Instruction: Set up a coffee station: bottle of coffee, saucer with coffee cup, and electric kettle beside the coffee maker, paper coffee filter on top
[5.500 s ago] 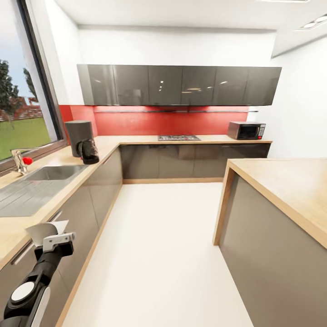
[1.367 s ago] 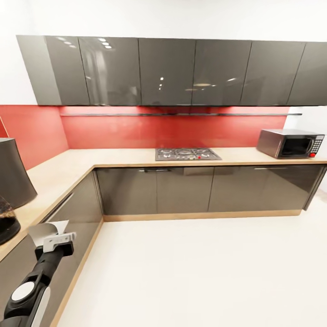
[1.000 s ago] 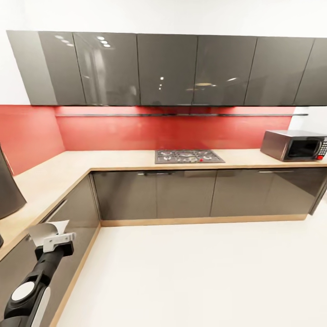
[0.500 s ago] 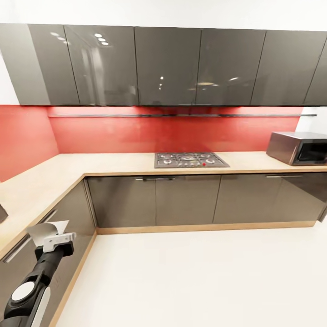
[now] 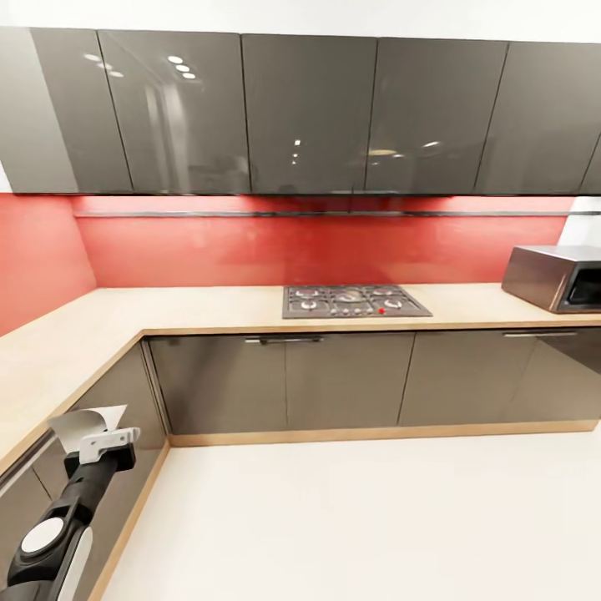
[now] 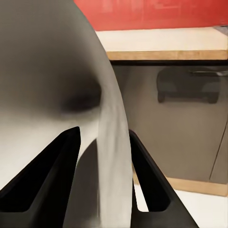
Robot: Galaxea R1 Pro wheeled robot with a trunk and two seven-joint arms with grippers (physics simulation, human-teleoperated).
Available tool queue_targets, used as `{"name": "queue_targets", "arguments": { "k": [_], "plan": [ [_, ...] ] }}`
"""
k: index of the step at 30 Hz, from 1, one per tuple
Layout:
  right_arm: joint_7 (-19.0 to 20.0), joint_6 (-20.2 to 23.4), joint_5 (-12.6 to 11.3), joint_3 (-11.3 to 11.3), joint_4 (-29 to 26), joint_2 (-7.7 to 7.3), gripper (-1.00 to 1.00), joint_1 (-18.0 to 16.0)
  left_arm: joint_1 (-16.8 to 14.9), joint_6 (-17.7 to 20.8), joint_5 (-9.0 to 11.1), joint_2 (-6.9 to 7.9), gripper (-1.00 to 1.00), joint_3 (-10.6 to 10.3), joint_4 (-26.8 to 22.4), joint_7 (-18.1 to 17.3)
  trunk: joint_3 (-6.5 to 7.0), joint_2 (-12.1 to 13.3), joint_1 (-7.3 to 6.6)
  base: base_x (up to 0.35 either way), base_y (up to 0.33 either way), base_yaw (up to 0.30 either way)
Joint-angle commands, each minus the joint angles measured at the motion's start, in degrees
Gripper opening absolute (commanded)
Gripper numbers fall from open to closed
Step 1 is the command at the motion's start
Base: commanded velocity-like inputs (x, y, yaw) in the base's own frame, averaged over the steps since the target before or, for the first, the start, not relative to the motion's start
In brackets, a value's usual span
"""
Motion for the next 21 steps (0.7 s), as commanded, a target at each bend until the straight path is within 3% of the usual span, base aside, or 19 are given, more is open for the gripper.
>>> {"name": "queue_targets", "arguments": {
  "k": [1, 16, 21],
  "plan": [
    [-0.05, -0.19, 0.07, -0.01, 0.05, 0.00, 1.00, -0.04, -0.04, 0.32, -0.08, 0.00, -1.00, 0.02, -0.08, -0.08, -0.07, -0.04, 0.04, 0.327, 0.000, 0.000],
    [-0.05, -0.21, 0.09, -0.01, 0.05, 0.00, 1.00, -0.04, -0.04, 0.25, -0.08, 0.00, -1.00, 0.02, -0.08, -0.08, -0.07, -0.04, 0.04, 0.327, 0.000, 0.000],
    [-0.05, -0.27, 0.07, -0.01, 0.05, 0.07, 1.00, -0.04, -0.04, 0.28, -0.08, 0.00, -1.00, 0.02, -0.08, -0.08, -0.07, -0.04, 0.04, 0.327, 0.000, 0.108]
  ]
}}
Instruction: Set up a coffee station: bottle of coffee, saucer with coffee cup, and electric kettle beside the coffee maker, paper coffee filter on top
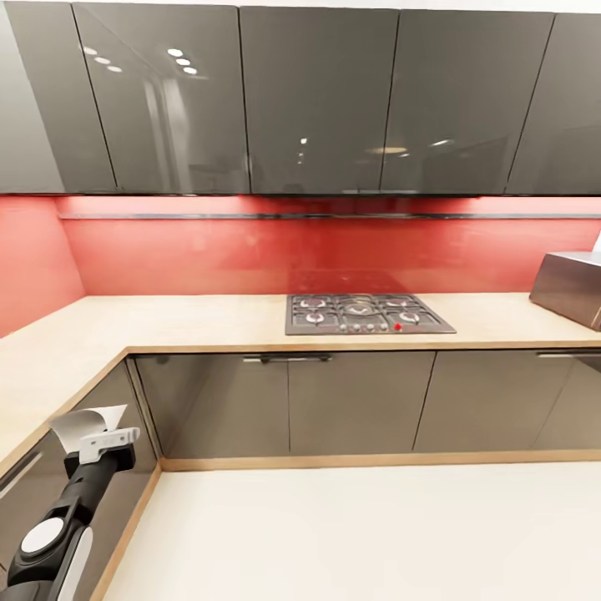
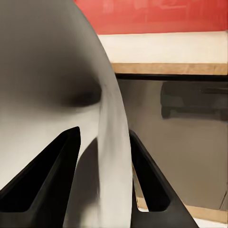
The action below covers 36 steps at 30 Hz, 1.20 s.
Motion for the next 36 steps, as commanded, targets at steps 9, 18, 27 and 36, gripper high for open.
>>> {"name": "queue_targets", "arguments": {
  "k": [9, 18, 27, 36],
  "plan": [
    [-0.05, -0.27, 0.07, -0.01, 0.03, 0.01, 1.00, -0.03, -0.05, 0.27, -0.08, 0.00, -1.00, 0.01, -0.07, -0.08, -0.07, -0.04, 0.04, 0.095, 0.000, 0.255],
    [-0.05, -0.12, 0.07, -0.01, 0.03, 0.01, 1.00, -0.03, -0.05, 0.27, -0.08, 0.00, -1.00, -0.07, -0.07, -0.08, -0.07, -0.04, 0.04, 0.124, -0.097, 0.138],
    [-0.05, -0.09, 0.07, -0.01, 0.03, 0.01, 1.00, -0.03, -0.05, 0.28, -0.08, 0.00, -1.00, -0.08, -0.07, -0.08, -0.07, -0.04, 0.04, 0.238, -0.194, 0.008],
    [-0.05, -0.17, 0.07, -0.01, 0.03, 0.01, 1.00, -0.03, -0.05, 0.23, -0.08, 0.00, -1.00, -0.08, -0.07, -0.08, -0.07, -0.04, 0.04, 0.134, -0.109, 0.154]
  ]
}}
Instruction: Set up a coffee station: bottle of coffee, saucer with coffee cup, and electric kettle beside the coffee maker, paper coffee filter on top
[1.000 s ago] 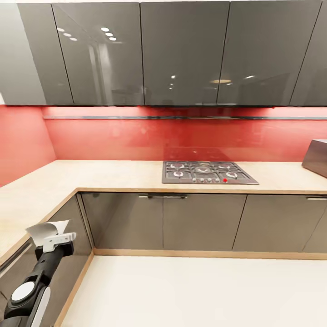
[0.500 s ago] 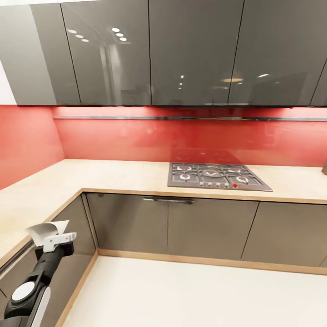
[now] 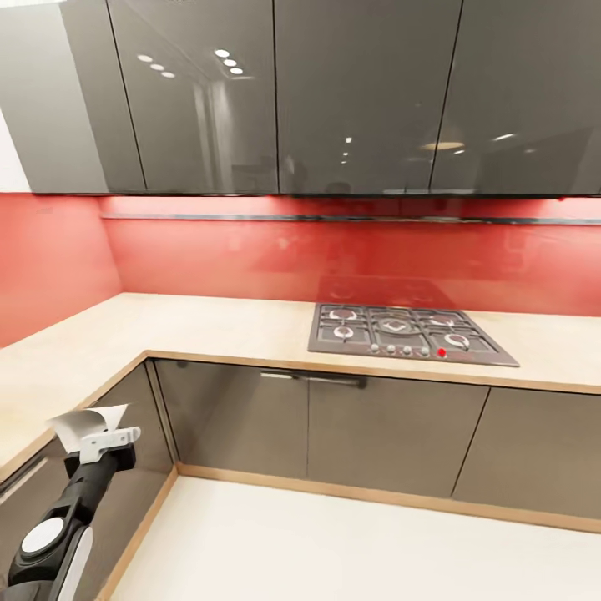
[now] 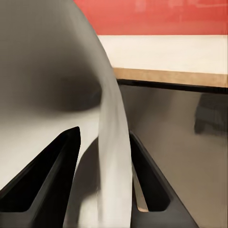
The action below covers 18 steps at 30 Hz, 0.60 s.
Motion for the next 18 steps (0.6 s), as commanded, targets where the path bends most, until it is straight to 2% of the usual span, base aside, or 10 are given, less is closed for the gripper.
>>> {"name": "queue_targets", "arguments": {
  "k": [1, 14, 18],
  "plan": [
    [-0.05, -0.20, 0.07, 0.00, 0.03, -0.01, 1.00, -0.03, -0.05, 0.31, -0.08, -0.01, -1.00, 0.00, -0.07, -0.08, -0.07, -0.05, 0.01, 0.026, -0.021, 0.255],
    [-0.05, -0.20, 0.07, 0.01, 0.03, -0.01, 1.00, -0.03, -0.05, 0.28, -0.08, -0.01, -1.00, -0.12, -0.07, -0.08, -0.07, -0.05, 0.01, 0.004, -0.003, 0.268],
    [-0.05, -0.13, 0.07, 0.00, 0.03, -0.05, 1.00, -0.03, -0.05, 0.30, -0.08, -0.01, -1.00, -0.15, -0.07, -0.08, -0.07, -0.05, 0.01, 0.079, -0.079, 0.117]
  ]
}}
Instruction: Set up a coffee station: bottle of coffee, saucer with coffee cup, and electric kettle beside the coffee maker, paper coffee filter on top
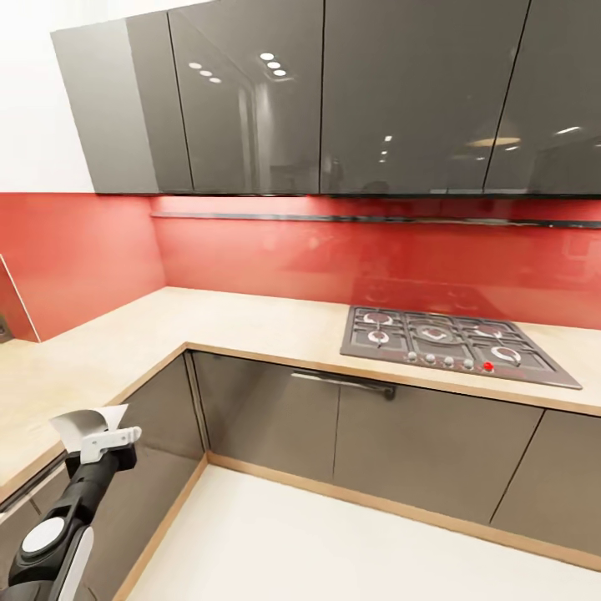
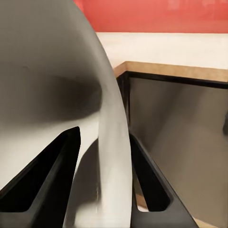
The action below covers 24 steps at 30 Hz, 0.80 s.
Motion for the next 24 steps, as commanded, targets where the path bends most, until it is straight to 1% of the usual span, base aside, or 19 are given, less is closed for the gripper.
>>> {"name": "queue_targets", "arguments": {
  "k": [1, 2, 4, 6, 9, 12, 20, 22, 24],
  "plan": [
    [-0.03, -0.18, 0.07, -0.01, 0.04, -0.01, 1.00, -0.04, -0.04, 0.35, -0.08, 0.00, -1.00, 0.02, -0.09, -0.08, -0.07, -0.04, 0.02, 0.157, -0.159, 0.046],
    [0.25, -0.07, 0.40, 0.18, 0.38, 0.32, 1.00, 0.00, -0.37, 0.68, 0.09, 0.30, -1.00, -0.31, 0.25, -0.39, -0.07, -0.04, 0.02, 0.000, 0.000, 0.000],
    [0.27, -0.09, 0.78, 0.17, 1.02, 0.97, 1.00, 0.02, -1.02, 1.32, 0.14, -0.37, -1.00, -0.96, 0.89, -0.33, -0.07, -0.04, 0.02, 0.000, 0.000, 0.000],
    [0.27, -0.09, 0.78, 0.17, 1.67, 1.45, 1.00, 0.02, -1.66, 1.96, 0.14, -0.55, -1.00, -1.60, 1.53, -0.33, -0.07, -0.04, 0.02, 0.000, 0.000, 0.000],
    [0.27, -0.09, 0.78, 0.17, 2.64, 1.45, 1.00, 0.02, -2.62, 2.93, 0.14, -0.55, -1.00, -2.37, 1.99, -0.33, -0.07, -0.04, 0.02, 0.000, 0.000, 0.000],
    [0.27, -0.09, 0.78, 0.17, 3.55, 1.45, 1.00, 0.02, -3.58, 3.89, 0.14, -0.55, -1.00, -2.37, 1.99, -0.33, -0.07, -0.04, 0.02, 0.000, 0.000, 0.000],
    [0.27, -0.09, 0.78, 0.17, 3.55, 1.45, 1.00, 0.02, -6.15, 6.46, 0.14, -0.55, -1.00, -2.37, 1.99, -0.33, -0.07, -0.04, 0.02, 0.000, 0.000, 0.000],
    [0.27, -0.09, 0.78, 0.17, 3.55, 1.45, 1.00, 0.02, -6.29, 7.10, 0.14, -0.55, -1.00, -2.37, 1.99, -0.33, -0.07, -0.04, 0.02, 0.000, 0.000, 0.000],
    [0.28, -0.11, 0.72, 0.17, 3.22, 1.37, 1.00, 0.03, -5.96, 6.79, 0.16, -0.74, -1.00, -2.20, 1.65, -0.31, -0.07, -0.04, 0.02, 0.000, 0.000, 0.000]
  ]
}}
